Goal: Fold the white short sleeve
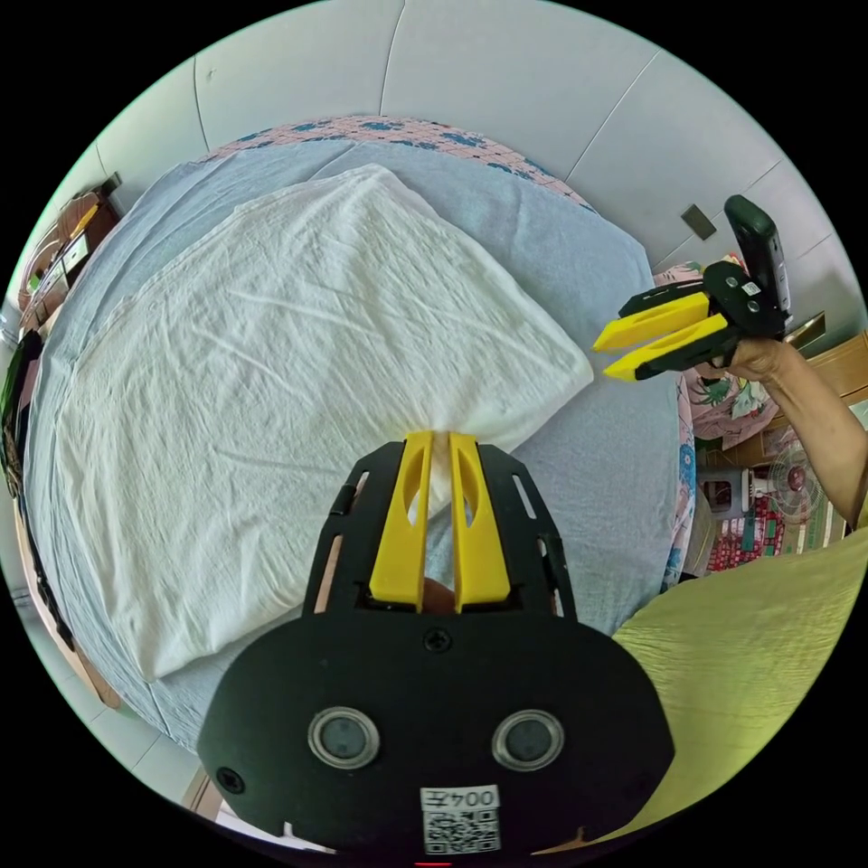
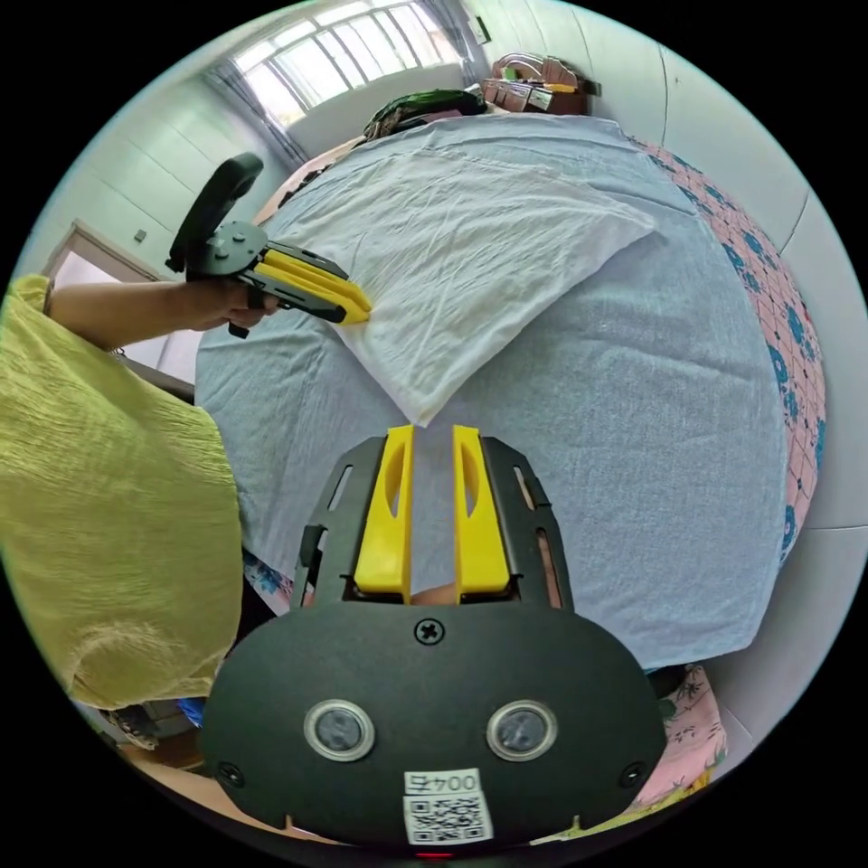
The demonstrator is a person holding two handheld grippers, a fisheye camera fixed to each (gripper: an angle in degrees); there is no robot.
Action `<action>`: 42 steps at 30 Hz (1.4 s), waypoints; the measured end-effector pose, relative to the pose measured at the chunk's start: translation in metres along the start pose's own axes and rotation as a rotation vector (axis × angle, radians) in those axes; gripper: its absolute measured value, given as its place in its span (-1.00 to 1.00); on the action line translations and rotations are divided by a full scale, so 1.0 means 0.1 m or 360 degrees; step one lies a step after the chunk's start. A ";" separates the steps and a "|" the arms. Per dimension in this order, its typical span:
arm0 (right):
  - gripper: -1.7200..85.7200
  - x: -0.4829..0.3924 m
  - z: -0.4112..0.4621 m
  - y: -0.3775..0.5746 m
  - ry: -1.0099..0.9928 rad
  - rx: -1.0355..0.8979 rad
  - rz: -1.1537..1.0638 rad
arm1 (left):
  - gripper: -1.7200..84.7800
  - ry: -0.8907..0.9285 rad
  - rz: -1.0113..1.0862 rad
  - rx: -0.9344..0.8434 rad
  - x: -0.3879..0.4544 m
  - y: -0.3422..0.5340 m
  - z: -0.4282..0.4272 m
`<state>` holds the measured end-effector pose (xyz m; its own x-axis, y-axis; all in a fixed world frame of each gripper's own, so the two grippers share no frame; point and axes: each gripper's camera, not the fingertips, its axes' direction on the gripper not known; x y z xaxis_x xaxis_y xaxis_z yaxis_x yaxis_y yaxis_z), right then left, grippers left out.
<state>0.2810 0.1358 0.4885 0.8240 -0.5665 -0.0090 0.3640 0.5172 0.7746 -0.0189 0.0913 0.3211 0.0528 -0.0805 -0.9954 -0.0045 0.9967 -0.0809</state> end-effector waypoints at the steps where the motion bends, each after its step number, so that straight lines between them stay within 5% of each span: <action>1: -0.78 -0.03 0.04 -0.03 0.0003 -0.0021 -0.0014 | -0.84 0.0000 0.0000 -0.0004 0.02 -0.01 -0.02; 19: -0.89 0.03 -0.12 0.05 0.0026 -0.0048 0.0152 | -0.83 -0.0012 0.0044 0.0029 0.51 -0.10 -0.38; 24: -0.88 0.04 -0.60 0.17 0.0081 0.0213 0.0377 | -0.80 -0.0080 0.0041 0.0260 0.62 0.00 -0.91; 27: -0.87 -0.01 -0.68 0.10 0.0090 0.0328 0.0480 | -0.78 -0.0227 -0.0037 0.0354 0.44 0.25 -1.26; 33: -0.84 0.07 -0.36 0.00 0.0184 0.0075 0.0540 | -0.78 -0.0424 -0.0452 0.0276 -0.39 1.01 -1.47; 42: -0.79 0.69 -0.93 0.46 -0.0162 0.0256 0.1083 | -0.78 -0.0387 -0.0491 0.0207 -0.27 1.34 -1.43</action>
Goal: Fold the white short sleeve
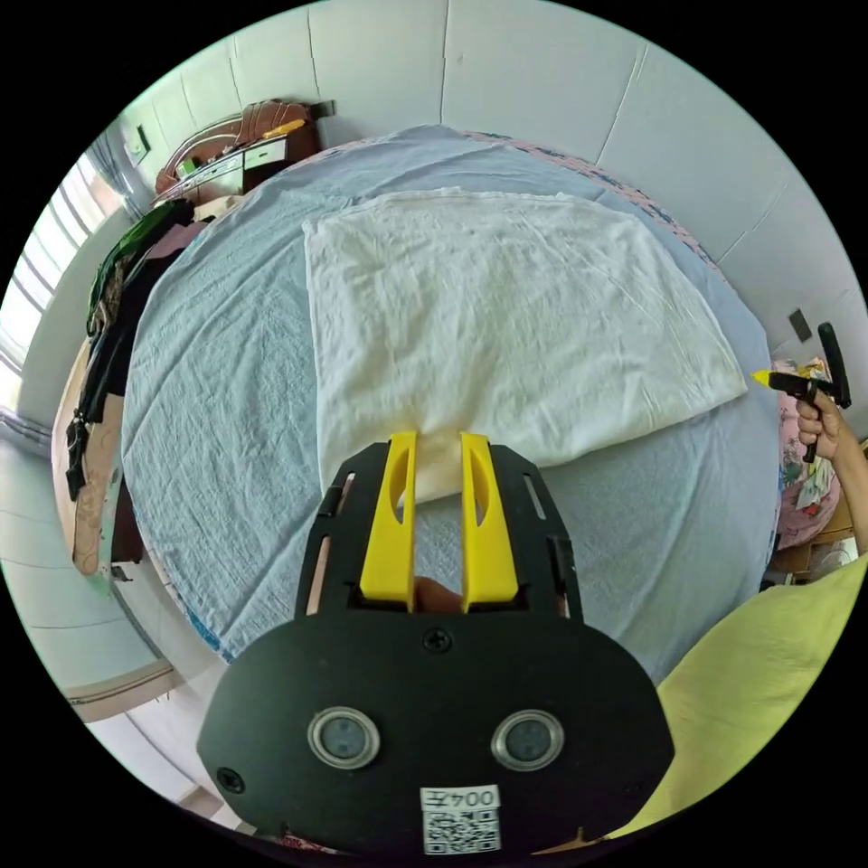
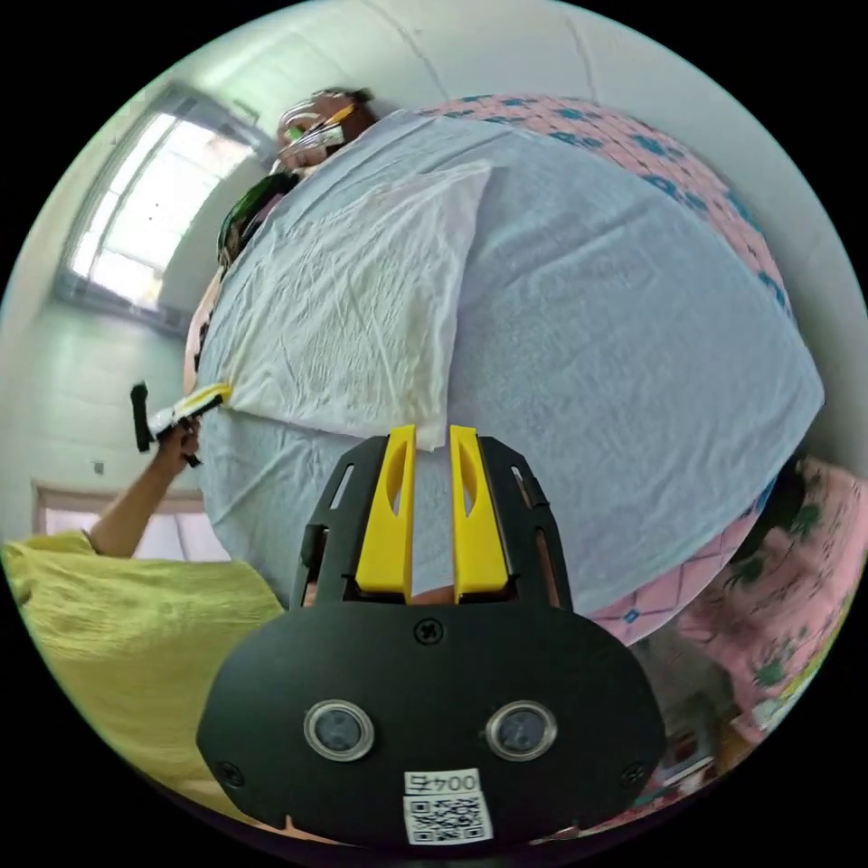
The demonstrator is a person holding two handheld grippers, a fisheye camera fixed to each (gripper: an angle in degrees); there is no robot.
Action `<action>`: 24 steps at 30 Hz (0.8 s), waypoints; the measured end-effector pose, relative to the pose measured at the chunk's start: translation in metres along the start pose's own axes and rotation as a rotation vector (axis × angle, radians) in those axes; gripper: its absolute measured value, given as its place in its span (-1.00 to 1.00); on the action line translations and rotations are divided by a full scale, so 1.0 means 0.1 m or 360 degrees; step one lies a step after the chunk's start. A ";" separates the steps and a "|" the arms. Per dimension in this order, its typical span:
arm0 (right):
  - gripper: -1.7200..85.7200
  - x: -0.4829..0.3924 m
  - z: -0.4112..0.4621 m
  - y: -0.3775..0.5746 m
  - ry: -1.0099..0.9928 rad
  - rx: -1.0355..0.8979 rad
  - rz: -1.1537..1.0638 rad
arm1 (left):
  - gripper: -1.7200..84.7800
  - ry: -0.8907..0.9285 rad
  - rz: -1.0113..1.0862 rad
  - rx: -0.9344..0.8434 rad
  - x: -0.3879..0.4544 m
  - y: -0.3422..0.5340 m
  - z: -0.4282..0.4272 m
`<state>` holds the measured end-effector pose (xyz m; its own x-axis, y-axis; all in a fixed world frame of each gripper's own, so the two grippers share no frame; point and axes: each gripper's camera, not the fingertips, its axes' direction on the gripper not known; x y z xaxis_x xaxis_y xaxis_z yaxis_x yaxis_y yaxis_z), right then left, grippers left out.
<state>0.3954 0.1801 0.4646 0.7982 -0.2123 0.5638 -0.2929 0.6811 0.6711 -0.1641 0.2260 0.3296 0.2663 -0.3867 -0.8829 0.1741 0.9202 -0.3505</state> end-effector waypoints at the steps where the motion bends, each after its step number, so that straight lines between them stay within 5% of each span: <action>1: -0.78 0.19 -0.06 0.03 -0.0146 0.0018 0.0156 | -0.77 0.0020 0.0039 0.0063 0.13 0.00 -0.13; 5: -0.75 0.71 -0.11 0.16 -0.0520 0.0111 0.0561 | -0.77 0.0153 0.0290 0.0281 0.84 -0.06 -0.55; 10: -0.72 1.01 -0.06 0.18 -0.0623 0.0095 0.0749 | -0.75 0.0243 0.0846 0.0361 2.23 -0.17 -0.73; 17: -0.90 1.32 -0.11 0.18 -0.0654 0.0121 0.0769 | -0.72 0.0199 0.1445 0.0392 3.97 -0.20 -0.75; 24: -0.95 1.39 -0.38 0.11 -0.0748 0.0161 0.0620 | -0.67 -0.0068 0.1648 0.0356 4.88 -0.29 -0.70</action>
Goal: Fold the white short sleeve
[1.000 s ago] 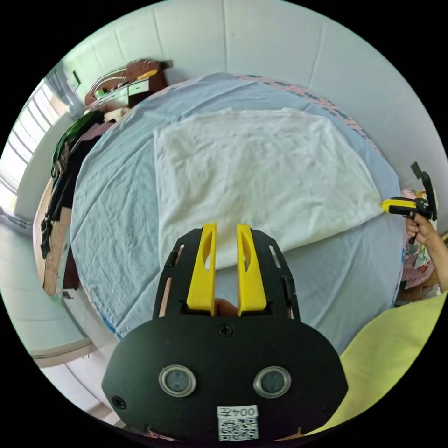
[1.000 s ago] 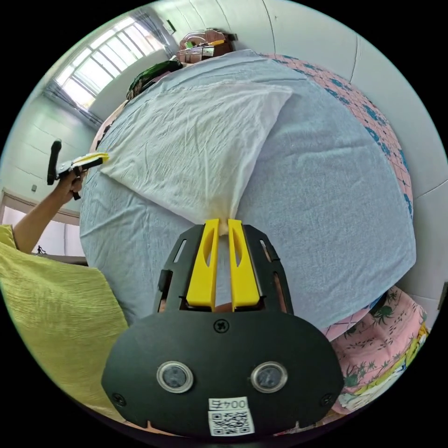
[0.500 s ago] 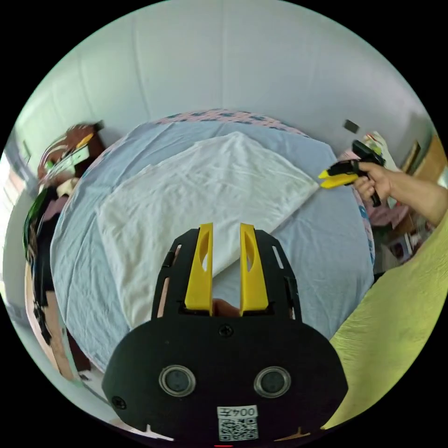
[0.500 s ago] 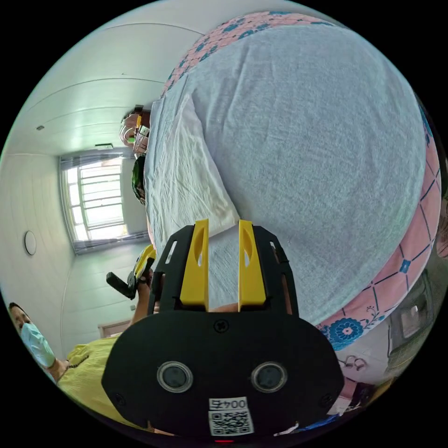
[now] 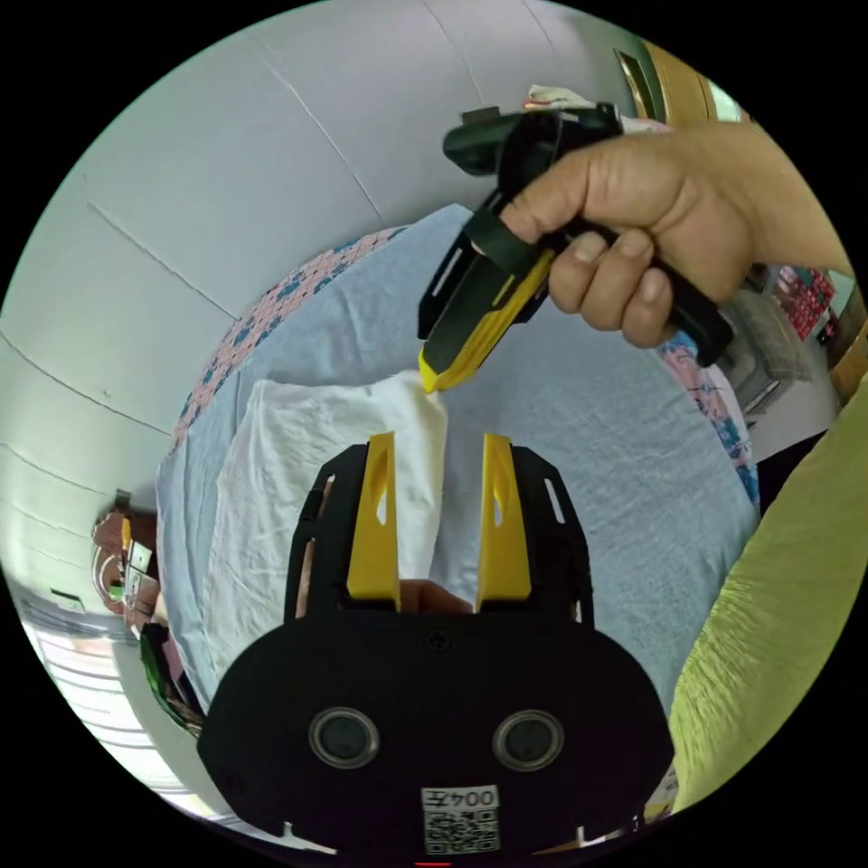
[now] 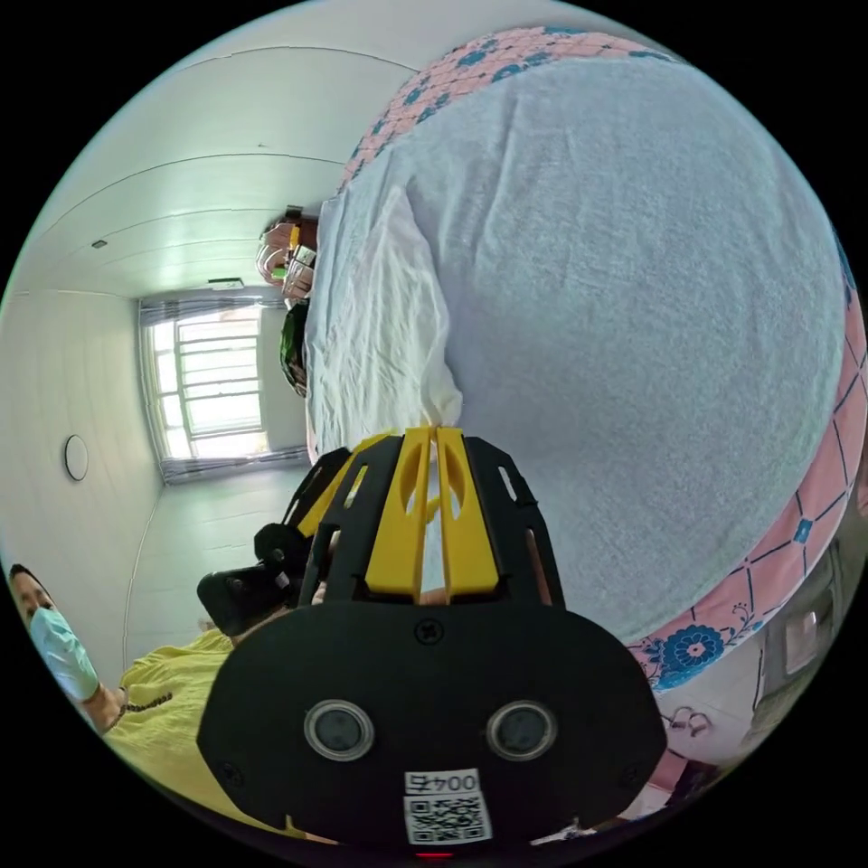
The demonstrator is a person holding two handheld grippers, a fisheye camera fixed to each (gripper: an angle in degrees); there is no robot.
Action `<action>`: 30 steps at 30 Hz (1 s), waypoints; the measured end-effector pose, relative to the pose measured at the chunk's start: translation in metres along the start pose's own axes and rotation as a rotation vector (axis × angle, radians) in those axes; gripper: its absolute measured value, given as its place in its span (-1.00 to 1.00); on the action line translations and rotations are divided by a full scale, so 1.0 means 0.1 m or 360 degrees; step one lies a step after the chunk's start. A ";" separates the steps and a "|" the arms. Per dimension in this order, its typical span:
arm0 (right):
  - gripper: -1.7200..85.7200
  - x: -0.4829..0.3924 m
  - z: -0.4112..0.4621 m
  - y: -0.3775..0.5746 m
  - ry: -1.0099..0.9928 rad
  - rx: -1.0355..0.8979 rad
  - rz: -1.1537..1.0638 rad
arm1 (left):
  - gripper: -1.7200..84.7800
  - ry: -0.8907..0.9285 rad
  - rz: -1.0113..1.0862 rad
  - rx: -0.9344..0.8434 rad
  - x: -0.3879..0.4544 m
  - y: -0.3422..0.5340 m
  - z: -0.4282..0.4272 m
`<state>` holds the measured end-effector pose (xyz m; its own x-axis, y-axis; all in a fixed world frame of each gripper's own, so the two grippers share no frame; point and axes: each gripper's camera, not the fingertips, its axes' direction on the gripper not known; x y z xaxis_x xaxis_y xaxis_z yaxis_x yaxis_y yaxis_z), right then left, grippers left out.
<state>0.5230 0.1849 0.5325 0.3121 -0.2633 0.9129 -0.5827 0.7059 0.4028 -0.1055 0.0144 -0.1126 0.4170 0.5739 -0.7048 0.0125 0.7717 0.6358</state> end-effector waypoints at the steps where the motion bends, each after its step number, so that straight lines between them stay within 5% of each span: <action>1: -0.95 -0.03 -0.03 -0.03 -0.0007 -0.0015 -0.0034 | -0.68 -0.0046 0.0008 -0.0047 0.02 -0.09 0.04; 6: -0.91 -0.07 -0.07 -0.14 -0.0062 -0.0101 -0.0145 | -0.85 -0.0196 -0.0135 -0.0069 -0.14 -0.22 -0.07; 15: -0.54 0.44 0.10 -0.99 -0.0453 -0.0205 -0.0068 | -0.90 -0.0084 -0.0734 0.0120 -1.03 0.06 -0.90; 24: -0.56 0.69 1.10 -2.23 -0.0308 -0.0288 -0.0017 | -0.91 -0.0089 -0.0945 0.0230 -1.73 0.45 -1.60; 30: -0.83 0.76 1.60 -2.53 -0.0134 -0.0284 -0.0152 | -0.91 -0.0063 -0.1080 0.0309 -2.22 0.92 -2.05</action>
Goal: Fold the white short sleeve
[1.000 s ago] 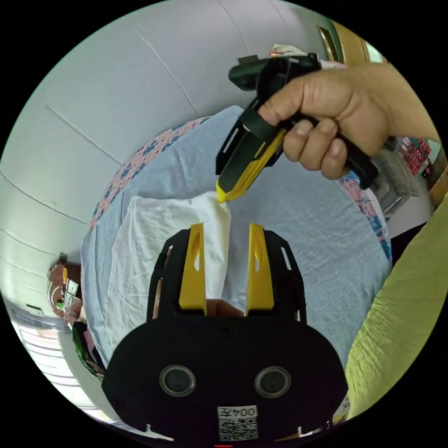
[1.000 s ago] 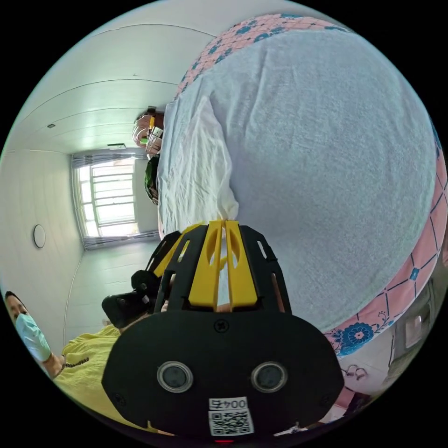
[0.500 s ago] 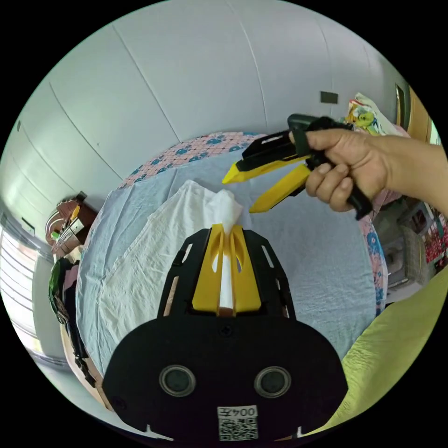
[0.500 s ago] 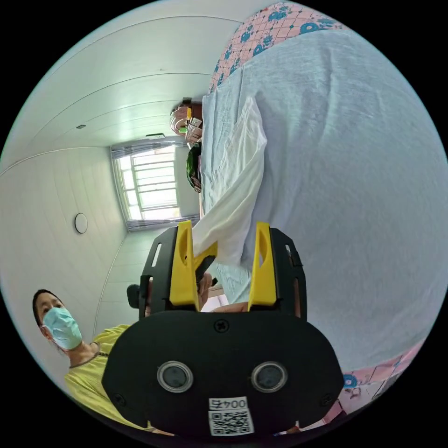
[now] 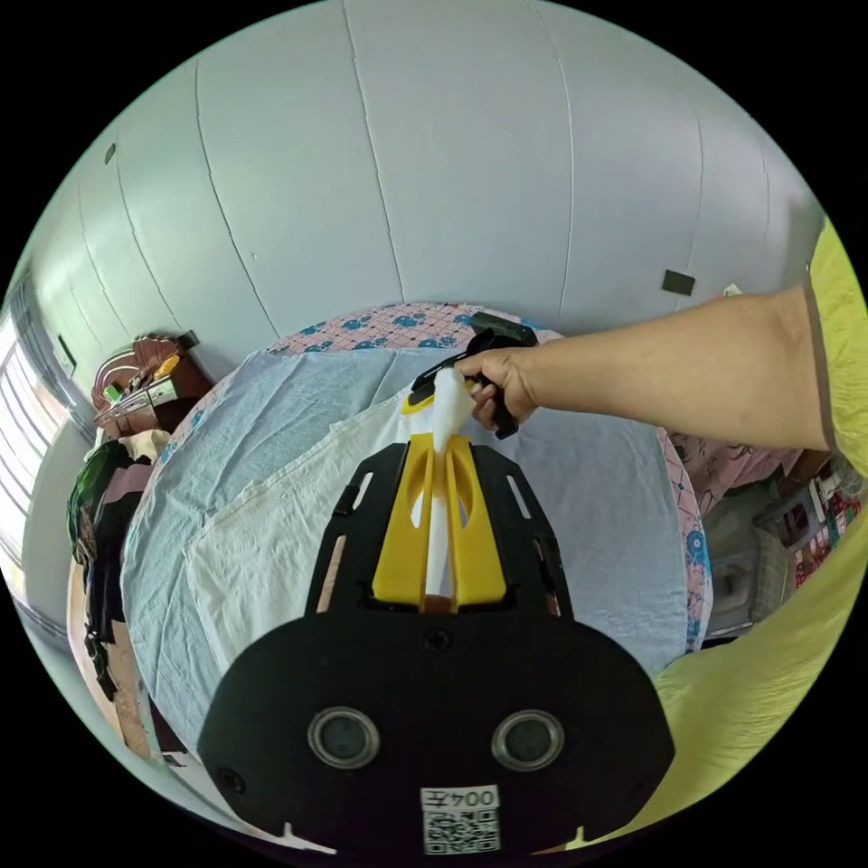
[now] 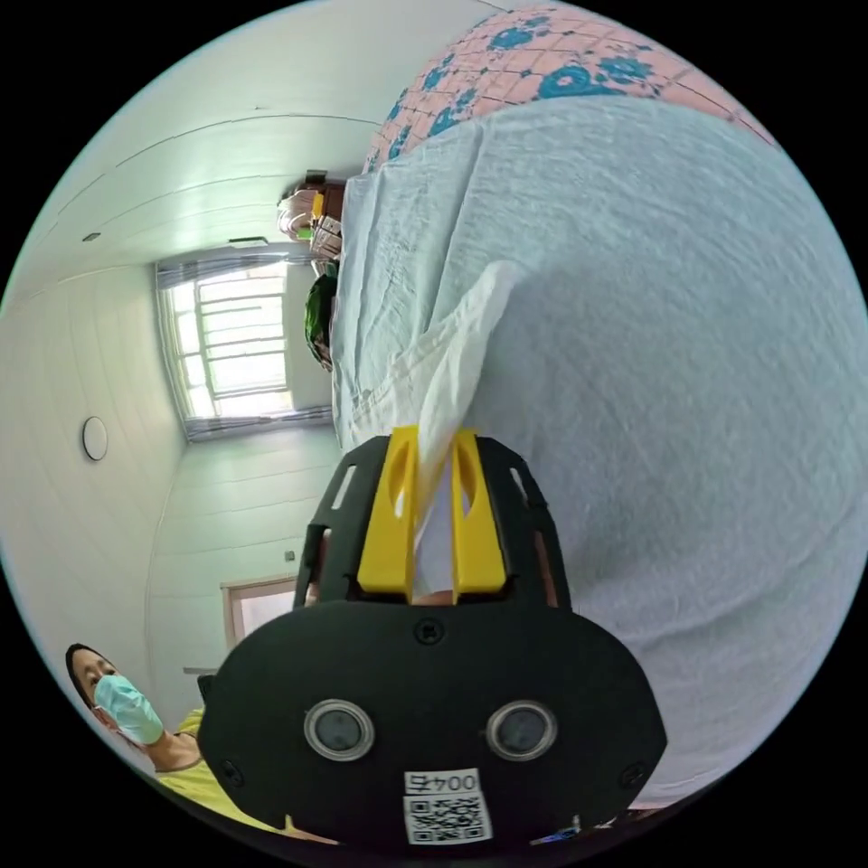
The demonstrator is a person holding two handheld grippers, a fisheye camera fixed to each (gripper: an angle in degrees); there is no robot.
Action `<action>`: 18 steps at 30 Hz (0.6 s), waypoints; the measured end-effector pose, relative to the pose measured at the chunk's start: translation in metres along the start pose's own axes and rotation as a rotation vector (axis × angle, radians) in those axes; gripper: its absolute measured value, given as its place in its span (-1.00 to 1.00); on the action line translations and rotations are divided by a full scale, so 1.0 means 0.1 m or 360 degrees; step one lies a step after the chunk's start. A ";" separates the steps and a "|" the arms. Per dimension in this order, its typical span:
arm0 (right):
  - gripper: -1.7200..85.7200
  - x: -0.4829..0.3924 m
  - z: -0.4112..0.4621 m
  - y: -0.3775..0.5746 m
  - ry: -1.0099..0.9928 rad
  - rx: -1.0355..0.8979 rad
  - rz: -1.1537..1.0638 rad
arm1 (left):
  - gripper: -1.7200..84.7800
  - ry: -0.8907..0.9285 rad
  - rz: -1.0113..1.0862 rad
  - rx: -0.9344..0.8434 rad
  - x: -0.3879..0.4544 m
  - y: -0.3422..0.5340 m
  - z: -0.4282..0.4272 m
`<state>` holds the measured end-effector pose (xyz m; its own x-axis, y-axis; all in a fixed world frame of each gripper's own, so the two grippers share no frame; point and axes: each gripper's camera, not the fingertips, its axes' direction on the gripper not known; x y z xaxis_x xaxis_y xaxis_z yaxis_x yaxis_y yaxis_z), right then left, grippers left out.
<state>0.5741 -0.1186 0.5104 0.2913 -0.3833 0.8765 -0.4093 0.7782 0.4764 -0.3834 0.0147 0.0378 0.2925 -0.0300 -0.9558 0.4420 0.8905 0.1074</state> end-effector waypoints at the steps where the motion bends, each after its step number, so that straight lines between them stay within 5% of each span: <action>1: -0.86 -0.02 0.08 -0.01 -0.0029 0.0008 -0.0043 | -0.91 0.0015 -0.0045 0.0022 -0.16 0.02 -0.10; 9: -0.88 -0.83 0.76 0.18 0.0159 0.0087 -0.0256 | -0.91 0.0172 -0.0466 0.0183 -1.55 0.43 -1.11; 18: -0.88 -1.95 2.50 0.60 0.0460 0.0023 -0.0580 | -0.91 0.0433 -0.1159 0.0375 -3.57 1.54 -2.20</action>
<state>0.2769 -0.1211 0.3858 0.6466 -0.4747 0.5972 -0.2467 0.6106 0.7525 -0.6064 0.2622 0.3351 -0.3404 -0.4265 -0.8380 0.6179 0.5703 -0.5412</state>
